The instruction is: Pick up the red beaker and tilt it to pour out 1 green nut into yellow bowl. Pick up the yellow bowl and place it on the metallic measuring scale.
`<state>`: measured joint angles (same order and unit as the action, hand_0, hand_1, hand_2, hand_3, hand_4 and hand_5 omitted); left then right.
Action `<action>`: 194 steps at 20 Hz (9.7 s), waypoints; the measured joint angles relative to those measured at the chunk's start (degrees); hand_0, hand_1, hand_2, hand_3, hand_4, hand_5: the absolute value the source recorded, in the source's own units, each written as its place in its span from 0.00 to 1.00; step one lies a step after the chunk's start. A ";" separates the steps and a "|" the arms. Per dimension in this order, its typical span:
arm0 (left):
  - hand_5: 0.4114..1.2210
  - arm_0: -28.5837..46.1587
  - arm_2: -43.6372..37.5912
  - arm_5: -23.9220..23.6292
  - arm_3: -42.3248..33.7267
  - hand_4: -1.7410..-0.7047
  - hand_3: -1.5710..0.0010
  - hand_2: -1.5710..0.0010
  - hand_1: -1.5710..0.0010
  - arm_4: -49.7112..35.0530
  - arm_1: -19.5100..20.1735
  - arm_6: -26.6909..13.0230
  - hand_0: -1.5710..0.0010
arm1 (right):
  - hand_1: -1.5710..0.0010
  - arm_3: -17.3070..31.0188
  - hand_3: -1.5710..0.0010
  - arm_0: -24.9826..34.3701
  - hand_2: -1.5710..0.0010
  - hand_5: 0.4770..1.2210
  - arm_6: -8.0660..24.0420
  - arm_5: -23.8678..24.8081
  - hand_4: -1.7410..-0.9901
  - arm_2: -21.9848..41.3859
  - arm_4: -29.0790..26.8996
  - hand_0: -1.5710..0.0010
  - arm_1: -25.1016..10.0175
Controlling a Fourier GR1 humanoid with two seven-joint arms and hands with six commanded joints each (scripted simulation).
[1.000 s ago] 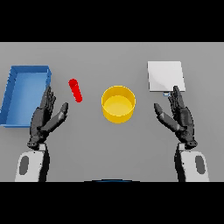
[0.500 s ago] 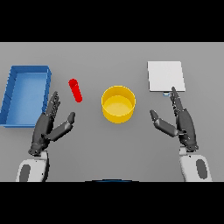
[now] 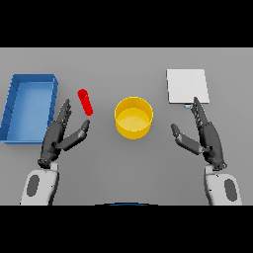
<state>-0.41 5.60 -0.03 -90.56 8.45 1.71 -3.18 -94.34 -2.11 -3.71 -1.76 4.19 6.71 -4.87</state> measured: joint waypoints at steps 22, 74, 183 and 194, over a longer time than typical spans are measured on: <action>0.39 -27.79 -8.95 -5.95 37.45 0.38 0.98 0.97 1.00 1.37 -1.60 12.80 1.00 | 1.00 1.23 1.00 1.13 1.00 0.23 1.10 0.80 0.59 -1.37 -0.06 1.00 -0.39; 0.99 -55.71 34.59 18.50 34.87 0.05 0.16 0.00 0.00 37.45 16.64 -5.55 0.00 | 1.00 0.26 1.00 -0.08 1.00 0.21 2.63 0.89 0.60 -0.55 -0.68 1.00 1.84; 0.37 -39.40 31.22 -13.80 28.24 0.97 1.00 1.00 1.00 -25.59 49.57 -26.98 1.00 | 1.00 3.64 1.00 13.40 1.00 0.25 0.33 -7.46 0.65 8.03 11.65 1.00 -9.26; 0.38 -38.03 30.67 -13.56 27.59 0.95 1.00 1.00 1.00 -26.62 49.67 -23.96 1.00 | 1.00 11.74 1.00 29.32 1.00 0.21 -3.28 -17.40 0.69 22.92 29.12 1.00 -17.56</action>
<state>-38.45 36.27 -13.59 -62.97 -18.17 51.39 -27.14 -82.61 27.21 -6.99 -19.16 27.11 35.84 -22.44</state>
